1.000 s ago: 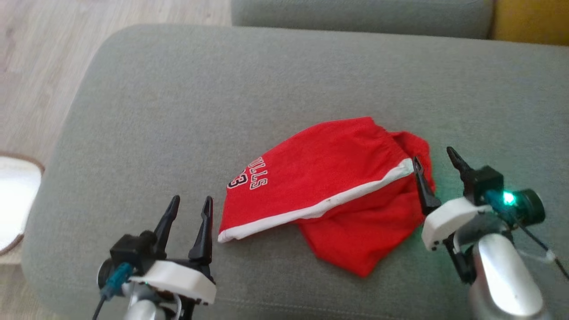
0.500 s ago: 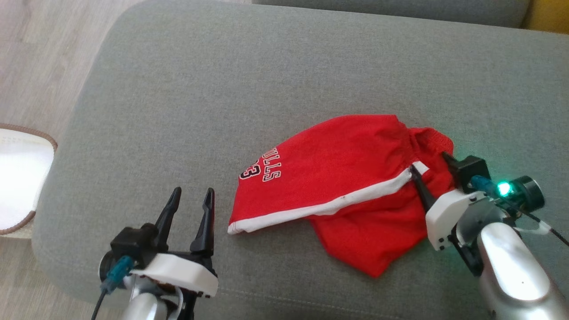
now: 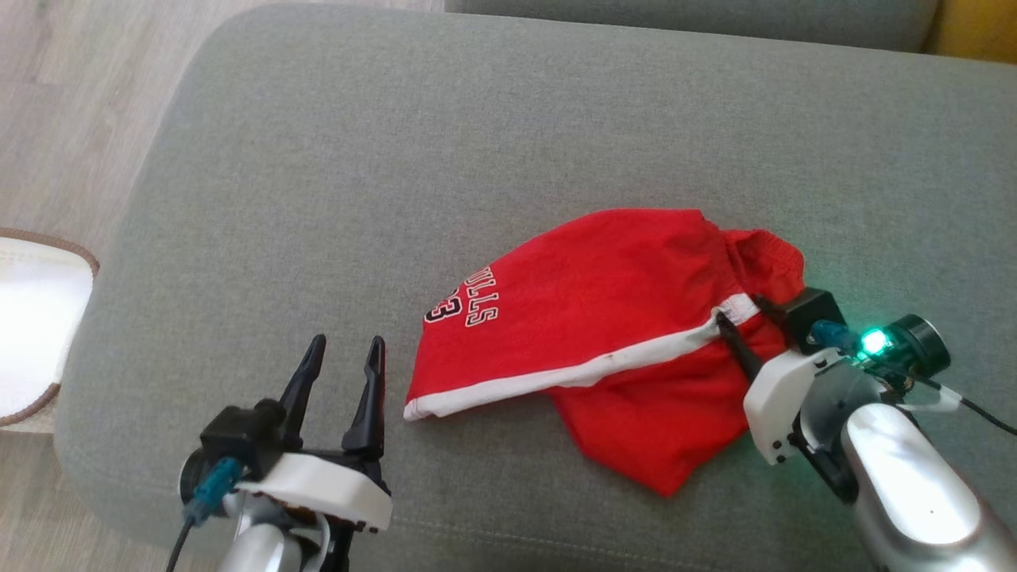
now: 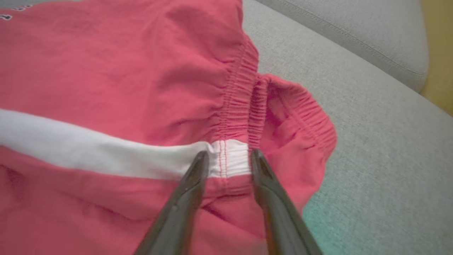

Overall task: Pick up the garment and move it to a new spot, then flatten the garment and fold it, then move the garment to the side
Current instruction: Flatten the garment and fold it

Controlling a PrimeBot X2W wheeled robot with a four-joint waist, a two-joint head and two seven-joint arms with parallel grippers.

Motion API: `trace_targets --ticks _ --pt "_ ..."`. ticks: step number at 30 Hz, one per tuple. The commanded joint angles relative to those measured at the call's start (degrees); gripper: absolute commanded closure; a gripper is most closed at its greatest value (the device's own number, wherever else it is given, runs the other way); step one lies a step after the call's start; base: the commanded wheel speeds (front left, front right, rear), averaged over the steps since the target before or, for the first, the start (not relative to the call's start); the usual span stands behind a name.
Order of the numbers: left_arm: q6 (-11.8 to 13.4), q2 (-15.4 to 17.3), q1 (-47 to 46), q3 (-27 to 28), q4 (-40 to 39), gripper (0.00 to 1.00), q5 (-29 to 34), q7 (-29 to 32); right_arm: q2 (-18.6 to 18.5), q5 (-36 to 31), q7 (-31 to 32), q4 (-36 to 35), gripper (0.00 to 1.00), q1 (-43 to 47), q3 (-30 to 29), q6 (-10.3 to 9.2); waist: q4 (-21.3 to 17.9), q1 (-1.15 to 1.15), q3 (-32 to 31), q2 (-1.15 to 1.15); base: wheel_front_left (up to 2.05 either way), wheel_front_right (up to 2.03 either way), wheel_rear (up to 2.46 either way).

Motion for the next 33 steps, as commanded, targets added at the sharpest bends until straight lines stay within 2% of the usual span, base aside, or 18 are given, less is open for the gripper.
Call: trace_targets --ticks 1,3,5,11,17,21,27,33 --pt "0.0 -0.1 -2.1 1.3 -1.5 0.00 -0.4 -0.7 -0.6 0.6 0.4 -1.8 0.55 -1.1 1.4 0.37 0.1 0.00 -0.1 0.00 0.00 0.00 0.00" --pt "0.0 -0.1 -2.0 1.3 -1.4 0.00 -0.3 -0.7 -0.7 1.0 0.6 -1.6 0.71 -1.2 2.0 0.37 0.1 0.00 -0.4 0.00 0.00 0.00 0.00" --pt "0.0 -0.1 -1.9 1.3 -1.3 0.00 -0.2 -0.7 -0.8 1.5 0.8 -1.5 1.00 -1.2 2.4 0.37 0.1 0.00 -0.6 0.00 0.00 0.00 0.00" --pt "0.0 -0.1 -1.3 1.4 -1.0 0.00 0.0 -0.7 -0.9 2.4 -1.0 -2.5 1.00 -0.9 2.2 0.37 -0.4 0.00 -1.3 0.00 0.00 0.00 0.00" --pt "-1.0 -0.1 0.0 0.2 0.4 0.00 -1.0 -0.7 1.1 1.9 -5.6 -5.9 1.00 0.7 -4.3 0.37 -1.3 0.00 -1.9 0.00 0.00 0.00 0.00" --pt "-2.2 -0.1 1.0 -2.1 3.0 0.00 -4.2 -0.6 2.8 1.2 -6.2 -8.3 1.00 3.3 -7.9 0.37 -2.0 0.00 -1.8 0.00 0.00 0.00 0.00" --pt "-3.5 -0.1 0.9 -6.2 7.0 0.00 -8.8 2.8 4.8 0.7 -6.0 -10.1 1.00 5.7 -9.9 0.37 -3.1 0.00 -1.3 0.00 0.00 0.00 0.00" --pt "-2.7 -0.1 -1.0 -6.8 10.1 0.00 -13.1 2.8 6.3 0.3 -5.9 -10.9 1.00 6.1 -10.0 0.37 -4.4 0.00 -0.7 0.00 0.00 0.00 0.00"
